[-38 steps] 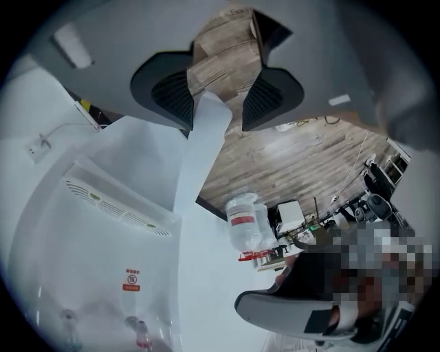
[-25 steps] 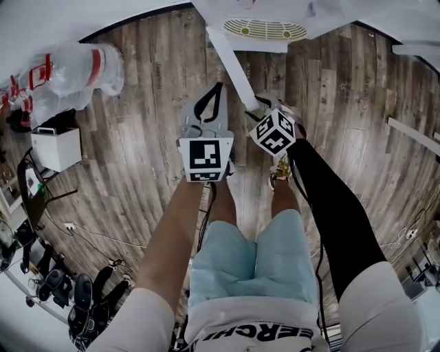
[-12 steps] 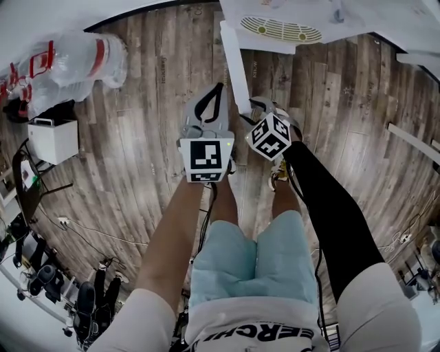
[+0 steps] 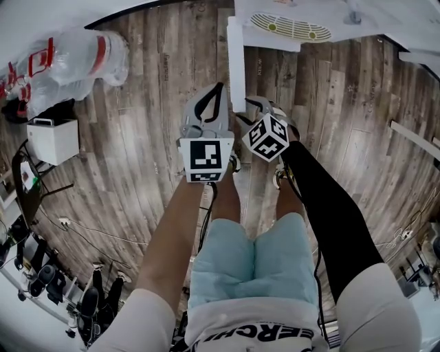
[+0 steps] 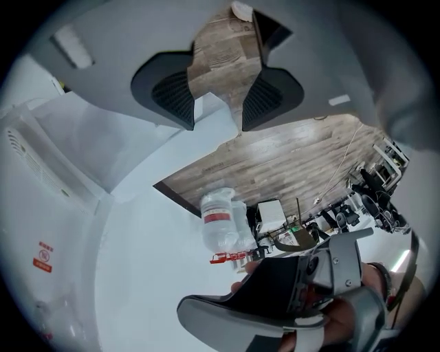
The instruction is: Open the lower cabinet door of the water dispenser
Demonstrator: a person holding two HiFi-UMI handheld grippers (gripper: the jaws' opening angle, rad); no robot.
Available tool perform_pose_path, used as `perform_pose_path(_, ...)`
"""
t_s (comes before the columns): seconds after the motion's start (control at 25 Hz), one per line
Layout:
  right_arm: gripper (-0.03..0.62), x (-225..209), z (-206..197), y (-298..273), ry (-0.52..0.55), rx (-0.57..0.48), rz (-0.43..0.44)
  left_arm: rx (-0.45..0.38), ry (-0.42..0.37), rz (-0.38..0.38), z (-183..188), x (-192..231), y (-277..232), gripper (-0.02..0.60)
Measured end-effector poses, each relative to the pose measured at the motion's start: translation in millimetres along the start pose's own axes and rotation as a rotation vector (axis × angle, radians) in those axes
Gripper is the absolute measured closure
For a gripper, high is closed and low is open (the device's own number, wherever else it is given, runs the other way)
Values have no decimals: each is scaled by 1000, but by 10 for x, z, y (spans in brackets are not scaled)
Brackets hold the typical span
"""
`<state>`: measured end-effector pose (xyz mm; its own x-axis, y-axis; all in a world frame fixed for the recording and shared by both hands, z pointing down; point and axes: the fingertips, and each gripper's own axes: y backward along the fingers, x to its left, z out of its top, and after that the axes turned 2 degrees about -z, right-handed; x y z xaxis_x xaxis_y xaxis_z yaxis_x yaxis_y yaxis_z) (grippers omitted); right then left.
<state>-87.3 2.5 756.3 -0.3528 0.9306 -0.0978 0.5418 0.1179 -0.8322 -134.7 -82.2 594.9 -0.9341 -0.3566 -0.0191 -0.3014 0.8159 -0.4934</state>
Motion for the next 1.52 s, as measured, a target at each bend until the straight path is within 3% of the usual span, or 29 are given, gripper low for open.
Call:
perform_pose_path(0.84,393,251,607,-447,78,-19,22,32,18,32,-319,824,236,525)
perform_pose_path(1.52,393,309,978,-704,108,-33,21,56,50,71,-554,1212,401,525)
